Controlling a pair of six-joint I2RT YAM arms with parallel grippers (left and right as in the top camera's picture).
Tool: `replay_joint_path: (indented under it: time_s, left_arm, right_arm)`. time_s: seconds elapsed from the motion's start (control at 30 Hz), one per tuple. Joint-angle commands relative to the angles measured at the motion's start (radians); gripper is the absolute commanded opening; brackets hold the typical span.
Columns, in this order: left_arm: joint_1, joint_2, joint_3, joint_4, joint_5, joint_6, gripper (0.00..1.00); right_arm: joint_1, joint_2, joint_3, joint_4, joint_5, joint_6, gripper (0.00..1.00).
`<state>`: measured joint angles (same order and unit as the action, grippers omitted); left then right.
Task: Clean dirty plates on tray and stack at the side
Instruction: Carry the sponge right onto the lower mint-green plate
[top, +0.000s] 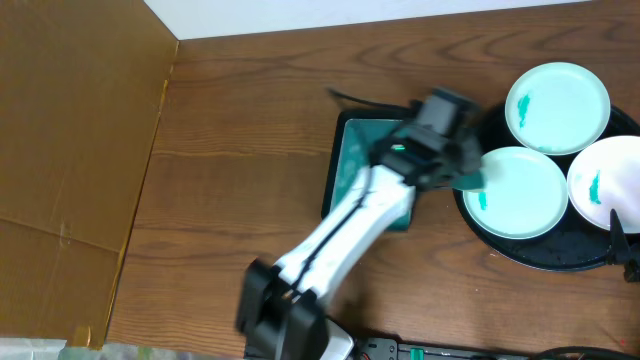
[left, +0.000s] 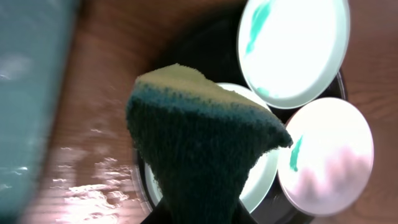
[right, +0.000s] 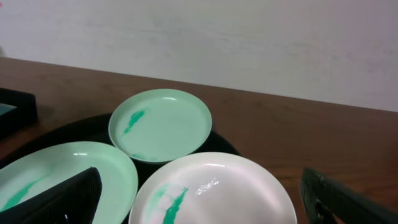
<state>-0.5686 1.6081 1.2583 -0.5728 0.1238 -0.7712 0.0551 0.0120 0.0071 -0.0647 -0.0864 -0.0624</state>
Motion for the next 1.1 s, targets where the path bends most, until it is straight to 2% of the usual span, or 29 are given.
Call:
replay_joint_path:
  time_s: [0.0, 0.13, 0.3, 0.33, 0.37, 0.47, 0.53, 0.63, 0.8, 1.07]
  left_arm:
    - [-0.071, 0.104, -0.016, 0.074, -0.043, -0.148, 0.07]
    - [-0.135, 0.221, -0.016, 0.202, -0.065, -0.147, 0.07]
    - [-0.161, 0.302, -0.016, 0.238, -0.065, -0.147, 0.07]
    - [-0.161, 0.311, -0.016, 0.238, -0.065, -0.147, 0.11]
    - [-0.160, 0.315, -0.016, 0.238, -0.065, -0.147, 0.22]
    - [-0.160, 0.315, -0.015, 0.240, -0.065, -0.122, 0.65]
    - [-0.160, 0.305, -0.015, 0.242, -0.065, -0.112, 0.75]
    - [-0.154, 0.270, -0.014, 0.242, -0.065, -0.073, 0.78]
    - [-0.087, 0.134, -0.014, 0.239, -0.066, -0.033, 0.79]
    - [0.172, -0.074, -0.014, 0.135, -0.065, 0.061, 0.79]
  right_arm:
    - [0.005, -0.005, -0.002, -0.003, -0.004, 0.005, 0.99]
    - [0.005, -0.005, -0.002, -0.003, -0.004, 0.005, 0.99]
    - [0.005, -0.005, -0.002, -0.003, -0.004, 0.005, 0.99]
    - [0.005, -0.005, -0.002, -0.003, -0.004, 0.005, 0.99]
    - [0.005, -0.005, -0.002, -0.003, -0.004, 0.005, 0.99]
    - [0.005, -0.005, -0.002, -0.003, -0.004, 0.005, 0.99]
    - [0.005, -0.005, -0.002, -0.003, -0.004, 0.005, 0.99]
    - [0.005, -0.005, -0.002, -0.003, -0.004, 0.005, 0.99]
    - [0.005, -0.005, -0.002, -0.003, -0.004, 0.005, 0.99]
    - [0.005, -0.005, -0.002, -0.003, -0.004, 0.005, 0.99]
